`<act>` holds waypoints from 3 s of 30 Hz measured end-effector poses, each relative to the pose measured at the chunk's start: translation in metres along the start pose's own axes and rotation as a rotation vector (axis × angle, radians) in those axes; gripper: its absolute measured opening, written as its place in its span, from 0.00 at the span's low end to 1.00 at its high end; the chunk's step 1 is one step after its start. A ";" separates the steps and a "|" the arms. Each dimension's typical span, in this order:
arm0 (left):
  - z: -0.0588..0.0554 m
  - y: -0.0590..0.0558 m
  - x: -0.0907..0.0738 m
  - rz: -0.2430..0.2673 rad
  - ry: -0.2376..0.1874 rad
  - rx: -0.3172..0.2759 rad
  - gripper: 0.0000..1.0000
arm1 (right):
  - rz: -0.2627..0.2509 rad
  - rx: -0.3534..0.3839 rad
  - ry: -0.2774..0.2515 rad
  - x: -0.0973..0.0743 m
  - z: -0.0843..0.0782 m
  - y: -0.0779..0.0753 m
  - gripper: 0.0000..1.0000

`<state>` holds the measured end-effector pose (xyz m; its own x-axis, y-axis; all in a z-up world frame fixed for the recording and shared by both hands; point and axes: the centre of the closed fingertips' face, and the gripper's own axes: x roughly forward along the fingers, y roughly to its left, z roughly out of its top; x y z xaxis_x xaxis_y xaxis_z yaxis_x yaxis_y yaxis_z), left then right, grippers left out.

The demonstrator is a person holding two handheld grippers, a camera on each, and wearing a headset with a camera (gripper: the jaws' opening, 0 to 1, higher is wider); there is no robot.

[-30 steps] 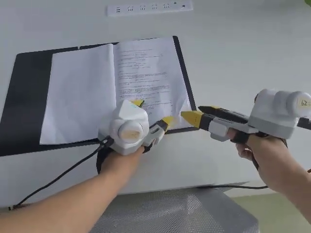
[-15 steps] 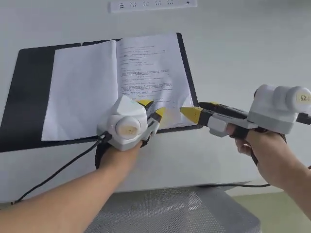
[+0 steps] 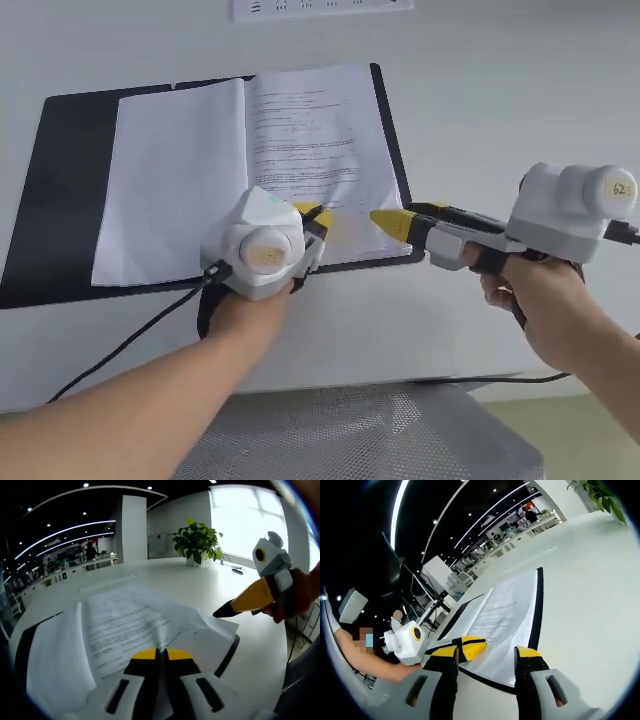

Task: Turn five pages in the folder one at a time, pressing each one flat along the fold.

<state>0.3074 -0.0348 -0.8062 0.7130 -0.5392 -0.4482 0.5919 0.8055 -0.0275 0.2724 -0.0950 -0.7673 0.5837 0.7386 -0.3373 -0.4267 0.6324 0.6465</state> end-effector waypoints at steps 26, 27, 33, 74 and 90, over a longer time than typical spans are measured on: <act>0.001 0.001 0.002 -0.011 0.015 -0.031 0.03 | -0.017 0.321 0.022 0.006 -0.010 -0.008 0.00; 0.001 0.001 0.002 -0.014 0.015 -0.035 0.04 | -0.022 0.314 0.022 0.006 -0.010 -0.008 0.00; 0.005 0.001 -0.003 -0.038 0.013 -0.087 0.15 | -0.011 0.283 0.002 0.006 -0.002 0.002 0.00; 0.017 0.136 -0.178 0.150 -0.101 -0.243 0.28 | 0.197 -0.037 0.070 0.079 0.022 0.153 0.00; 0.011 0.185 -0.232 0.219 -0.155 -0.313 0.28 | 0.265 -0.059 0.187 0.155 -0.019 0.210 0.00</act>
<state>0.2557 0.2369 -0.6974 0.8718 -0.3581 -0.3344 0.2940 0.9283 -0.2277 0.2601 0.1571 -0.6972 0.3120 0.9061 -0.2859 -0.5894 0.4206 0.6898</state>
